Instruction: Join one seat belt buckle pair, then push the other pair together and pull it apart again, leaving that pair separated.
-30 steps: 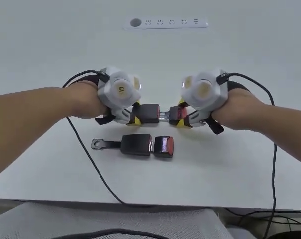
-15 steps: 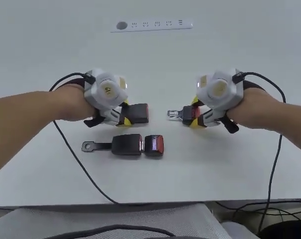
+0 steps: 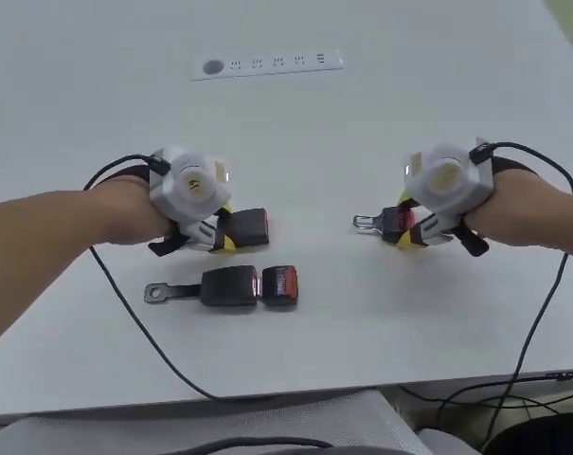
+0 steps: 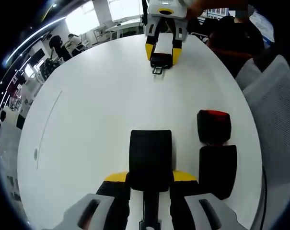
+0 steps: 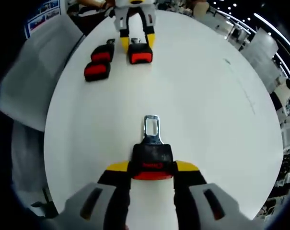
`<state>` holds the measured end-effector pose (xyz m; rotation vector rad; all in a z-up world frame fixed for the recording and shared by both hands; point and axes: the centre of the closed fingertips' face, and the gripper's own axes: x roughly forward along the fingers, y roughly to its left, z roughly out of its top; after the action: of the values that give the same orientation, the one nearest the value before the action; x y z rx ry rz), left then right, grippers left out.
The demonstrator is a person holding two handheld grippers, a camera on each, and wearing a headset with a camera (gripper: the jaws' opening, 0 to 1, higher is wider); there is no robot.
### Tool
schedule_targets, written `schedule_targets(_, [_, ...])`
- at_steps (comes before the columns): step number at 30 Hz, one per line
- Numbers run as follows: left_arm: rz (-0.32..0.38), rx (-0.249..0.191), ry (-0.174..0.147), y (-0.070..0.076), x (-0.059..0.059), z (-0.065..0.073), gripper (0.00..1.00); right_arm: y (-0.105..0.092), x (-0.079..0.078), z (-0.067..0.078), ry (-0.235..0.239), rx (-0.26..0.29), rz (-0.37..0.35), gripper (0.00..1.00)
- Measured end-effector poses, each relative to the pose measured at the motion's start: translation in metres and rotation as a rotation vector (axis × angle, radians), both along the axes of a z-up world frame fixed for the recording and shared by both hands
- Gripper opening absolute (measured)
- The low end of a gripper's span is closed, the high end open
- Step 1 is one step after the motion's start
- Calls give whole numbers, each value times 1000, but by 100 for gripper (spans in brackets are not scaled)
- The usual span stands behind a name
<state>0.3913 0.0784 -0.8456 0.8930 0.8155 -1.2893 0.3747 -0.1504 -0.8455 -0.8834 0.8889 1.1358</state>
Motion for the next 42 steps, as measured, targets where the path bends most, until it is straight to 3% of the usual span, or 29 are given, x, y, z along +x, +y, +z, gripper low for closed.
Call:
schedule_targets(2, [4,5,-4,0,0,0,32,-4,1,1,-13,-11,-2,35])
schedule_targets(5, [8,20,-9,0,0,1,32,-7,6,3,-53,-16,-9,45])
schedule_targets(12, [-17,45,-47,1,-1,2,33,-10,2,7,-62,-19,-32,48])
schedule_targets(17, [-17,54,-77,7,-3,7,46,-13,-6,11,-51,15,-120,50])
schedule_targets(20, [21,32,-109,10,1,17,49,-14,-12,18,-74,46,-139,52])
schedule_targets(24, [95,-17,-142,16,1,38,54,-11,-23,33,-109,130,-195,56])
schedule_targets(27, [143,-52,-161,25,-8,51,56,-7,-34,41,-115,184,-224,58])
schedule_targets(31, [171,-64,-172,40,-24,57,60,-1,-46,51,-114,243,-265,61])
schedule_targets(34, [262,-122,-165,53,-36,68,63,5,-54,62,-122,285,-287,65])
schedule_targets(39, [358,-183,-153,73,-61,78,70,11,-66,79,-142,342,-324,70])
schedule_targets(42, [425,-229,-144,85,-73,85,77,11,-73,82,-144,357,-339,73])
